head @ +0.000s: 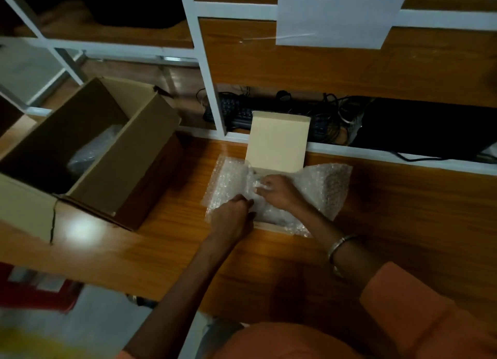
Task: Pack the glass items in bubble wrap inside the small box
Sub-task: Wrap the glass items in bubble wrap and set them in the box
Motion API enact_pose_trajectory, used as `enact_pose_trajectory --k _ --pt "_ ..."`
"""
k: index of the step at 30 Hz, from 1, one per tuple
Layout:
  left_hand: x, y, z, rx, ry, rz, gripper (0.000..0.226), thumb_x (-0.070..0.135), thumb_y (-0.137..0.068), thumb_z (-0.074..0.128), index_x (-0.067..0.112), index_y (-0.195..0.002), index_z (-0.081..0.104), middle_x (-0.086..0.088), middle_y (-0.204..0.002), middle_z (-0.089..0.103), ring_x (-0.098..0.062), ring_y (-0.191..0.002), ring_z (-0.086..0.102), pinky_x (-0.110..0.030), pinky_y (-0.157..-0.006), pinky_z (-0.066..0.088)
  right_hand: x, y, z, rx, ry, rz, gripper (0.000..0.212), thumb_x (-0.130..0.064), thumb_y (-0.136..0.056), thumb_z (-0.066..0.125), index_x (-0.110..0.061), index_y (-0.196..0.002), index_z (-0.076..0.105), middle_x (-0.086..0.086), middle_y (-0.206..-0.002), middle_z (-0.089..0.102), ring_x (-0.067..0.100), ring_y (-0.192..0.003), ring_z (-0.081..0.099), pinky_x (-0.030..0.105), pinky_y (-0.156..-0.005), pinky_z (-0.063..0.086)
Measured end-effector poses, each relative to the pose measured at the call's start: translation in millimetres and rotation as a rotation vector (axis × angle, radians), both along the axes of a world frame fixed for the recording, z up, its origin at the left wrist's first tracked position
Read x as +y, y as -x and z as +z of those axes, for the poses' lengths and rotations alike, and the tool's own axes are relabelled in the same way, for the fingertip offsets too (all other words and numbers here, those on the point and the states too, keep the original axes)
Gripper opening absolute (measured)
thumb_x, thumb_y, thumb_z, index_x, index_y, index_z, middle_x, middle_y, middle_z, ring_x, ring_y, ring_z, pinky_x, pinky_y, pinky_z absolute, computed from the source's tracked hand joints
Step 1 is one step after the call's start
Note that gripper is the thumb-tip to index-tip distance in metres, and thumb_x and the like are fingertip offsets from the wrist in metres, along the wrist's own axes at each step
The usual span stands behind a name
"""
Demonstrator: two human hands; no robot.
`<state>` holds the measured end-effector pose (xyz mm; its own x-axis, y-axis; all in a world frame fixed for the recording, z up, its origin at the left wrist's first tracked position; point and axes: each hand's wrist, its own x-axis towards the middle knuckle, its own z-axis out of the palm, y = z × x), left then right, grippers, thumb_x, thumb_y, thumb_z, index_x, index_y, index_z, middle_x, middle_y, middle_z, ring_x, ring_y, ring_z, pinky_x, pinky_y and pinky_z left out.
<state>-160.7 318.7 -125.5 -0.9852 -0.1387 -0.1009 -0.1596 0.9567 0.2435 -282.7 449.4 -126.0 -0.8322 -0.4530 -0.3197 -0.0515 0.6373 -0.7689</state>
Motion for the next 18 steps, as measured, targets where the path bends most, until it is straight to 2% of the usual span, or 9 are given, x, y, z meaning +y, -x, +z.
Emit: enact_pose_trajectory --k 2,4,7,9,11,13,16,18 --pt "-1 3 0 0.032 0.022 0.049 0.039 0.039 -0.102 0.068 0.025 -0.139 0.069 -0.001 -0.129 0.072 -0.023 -0.102 0.075 -0.038 -0.079 0.063 11 3 -1 -0.038 -0.021 -0.014 0.052 -0.022 -0.091 0.082 -0.012 -0.139 0.064 0.01 -0.139 0.065 0.024 -0.121 0.064 0.037 -0.097 0.056" --pt "1 5 2 0.081 -0.003 0.121 0.035 0.038 -0.099 0.074 0.026 -0.131 0.074 0.0 -0.123 0.077 -0.023 -0.098 0.077 -0.036 -0.076 0.062 15 0 3 -0.058 -0.031 -0.018 0.058 -0.018 -0.086 0.087 -0.013 -0.138 0.063 0.008 -0.137 0.063 0.026 -0.122 0.064 0.04 -0.1 0.057" --pt "10 8 2 0.093 0.049 0.152 0.021 0.034 -0.099 0.073 0.025 -0.117 0.076 0.001 -0.11 0.077 -0.025 -0.09 0.077 -0.033 -0.065 0.057 9 -15 -2 0.103 -0.09 0.013 0.062 -0.024 -0.083 0.089 -0.014 -0.138 0.064 0.009 -0.14 0.064 0.028 -0.124 0.063 0.04 -0.103 0.054" --pt "18 8 2 0.089 0.103 0.153 0.014 0.028 -0.102 0.066 0.021 -0.111 0.075 -0.001 -0.101 0.074 -0.027 -0.081 0.075 -0.03 -0.057 0.046 3 -30 -4 0.234 -0.142 0.06 0.059 -0.018 -0.088 0.082 -0.014 -0.143 0.063 0.013 -0.142 0.061 0.033 -0.127 0.061 0.042 -0.105 0.052" --pt "21 2 2 0.104 0.104 0.143 0.017 0.022 -0.105 0.061 0.019 -0.109 0.077 -0.002 -0.098 0.076 -0.025 -0.074 0.074 -0.028 -0.054 0.042 1 -37 -7 0.316 -0.207 0.108 0.057 -0.014 -0.094 0.073 -0.02 -0.149 0.058 0.013 -0.15 0.055 0.036 -0.134 0.057 0.045 -0.109 0.048" --pt "19 -9 4 0.159 0.077 0.119 0.017 0.016 -0.104 0.063 0.018 -0.103 0.079 -0.002 -0.094 0.076 -0.022 -0.068 0.072 -0.027 -0.051 0.045 4 -38 -3 0.341 -0.253 0.163 0.057 -0.018 -0.098 0.07 -0.022 -0.153 0.054 0.013 -0.158 0.048 0.035 -0.142 0.05 0.045 -0.114 0.042" --pt "16 -37 9 0.323 -0.036 0.124 0.014 0.012 -0.098 0.072 0.019 -0.108 0.08 0.001 -0.105 0.079 -0.017 -0.073 0.074 -0.023 -0.053 0.046 23 -34 17 0.422 -0.168 0.174 0.049 -0.023 -0.101 0.069 -0.021 -0.149 0.058 0.01 -0.158 0.05 0.028 -0.145 0.046 0.04 -0.117 0.038" --pt "14 -54 9 0.369 -0.122 0.14 0.017 0.018 -0.1 0.071 0.021 -0.115 0.079 0.001 -0.111 0.079 -0.015 -0.083 0.074 -0.021 -0.058 0.045 46 -36 31 0.535 -0.087 0.074 0.038 -0.025 -0.101 0.068 -0.019 -0.138 0.067 0.008 -0.144 0.061 0.025 -0.133 0.054 0.039 -0.109 0.047"
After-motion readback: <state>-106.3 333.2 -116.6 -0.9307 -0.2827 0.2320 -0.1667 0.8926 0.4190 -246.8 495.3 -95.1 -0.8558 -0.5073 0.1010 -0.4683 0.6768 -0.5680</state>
